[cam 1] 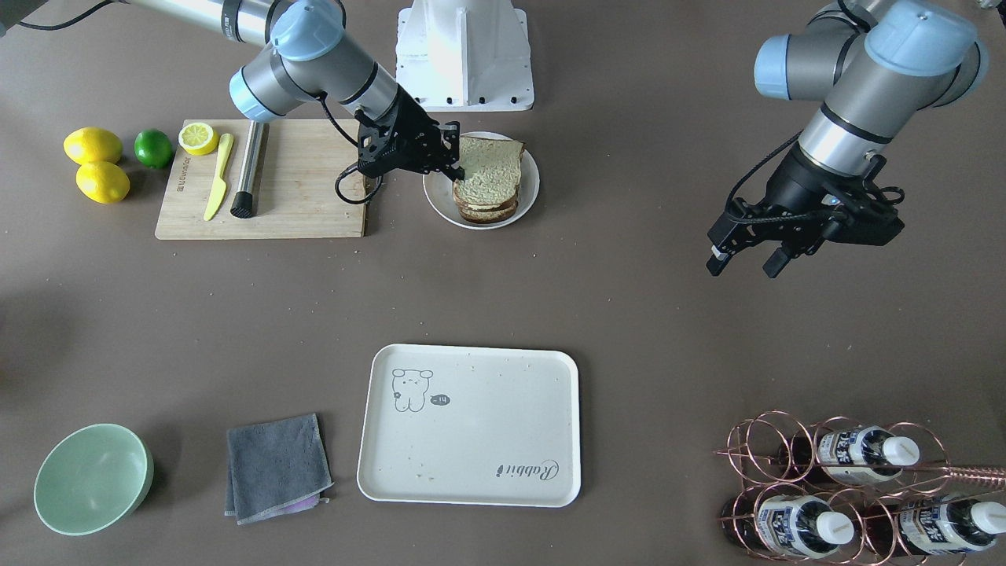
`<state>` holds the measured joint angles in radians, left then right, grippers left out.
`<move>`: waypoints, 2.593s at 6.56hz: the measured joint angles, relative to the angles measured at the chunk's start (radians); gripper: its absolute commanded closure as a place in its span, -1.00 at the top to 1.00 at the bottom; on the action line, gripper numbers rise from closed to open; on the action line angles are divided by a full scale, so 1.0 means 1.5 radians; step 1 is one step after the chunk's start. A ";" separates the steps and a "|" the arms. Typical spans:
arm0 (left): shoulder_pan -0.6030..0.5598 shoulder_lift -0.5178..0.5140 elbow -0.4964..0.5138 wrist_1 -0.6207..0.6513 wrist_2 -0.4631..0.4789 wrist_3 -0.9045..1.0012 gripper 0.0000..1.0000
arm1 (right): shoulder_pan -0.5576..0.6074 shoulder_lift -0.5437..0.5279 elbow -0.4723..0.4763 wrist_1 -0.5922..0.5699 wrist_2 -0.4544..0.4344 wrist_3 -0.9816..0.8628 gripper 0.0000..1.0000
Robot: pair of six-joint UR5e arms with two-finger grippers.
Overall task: Make sandwich and place on tray
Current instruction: 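Carry the bread slice with the right gripper onto the egg toast, then release the bread and withdraw the right gripper while the left gripper approaches the plate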
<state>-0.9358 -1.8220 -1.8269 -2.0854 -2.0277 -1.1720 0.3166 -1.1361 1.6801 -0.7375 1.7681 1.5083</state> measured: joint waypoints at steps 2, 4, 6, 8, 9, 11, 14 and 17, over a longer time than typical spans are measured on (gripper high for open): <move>0.000 0.001 0.001 -0.001 0.001 0.000 0.93 | -0.015 0.002 -0.009 0.001 -0.013 -0.003 -1.00; 0.001 0.001 0.004 -0.001 0.001 0.000 0.93 | -0.017 -0.002 -0.006 0.001 -0.013 -0.003 0.99; 0.005 -0.001 0.005 -0.002 0.004 0.000 0.93 | -0.009 -0.008 0.002 0.005 -0.015 0.002 1.00; 0.013 -0.004 0.005 -0.003 0.005 -0.001 0.94 | 0.007 -0.024 0.026 0.008 -0.012 0.006 1.00; 0.024 -0.006 0.004 -0.008 0.008 -0.006 0.93 | 0.024 -0.031 0.036 0.007 -0.008 0.006 1.00; 0.088 -0.022 0.001 -0.019 0.066 -0.060 0.93 | 0.077 -0.048 0.041 0.002 0.018 0.010 1.00; 0.250 -0.040 -0.022 -0.019 0.211 -0.164 0.61 | 0.179 -0.075 0.039 -0.021 0.073 0.012 1.00; 0.371 -0.043 -0.024 -0.017 0.320 -0.213 0.27 | 0.224 -0.090 0.039 -0.031 0.100 0.013 1.00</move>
<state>-0.3796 -1.8871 -1.8627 -2.1105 -1.5477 -1.4917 0.6520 -1.2718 1.7381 -0.7836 1.9187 1.5274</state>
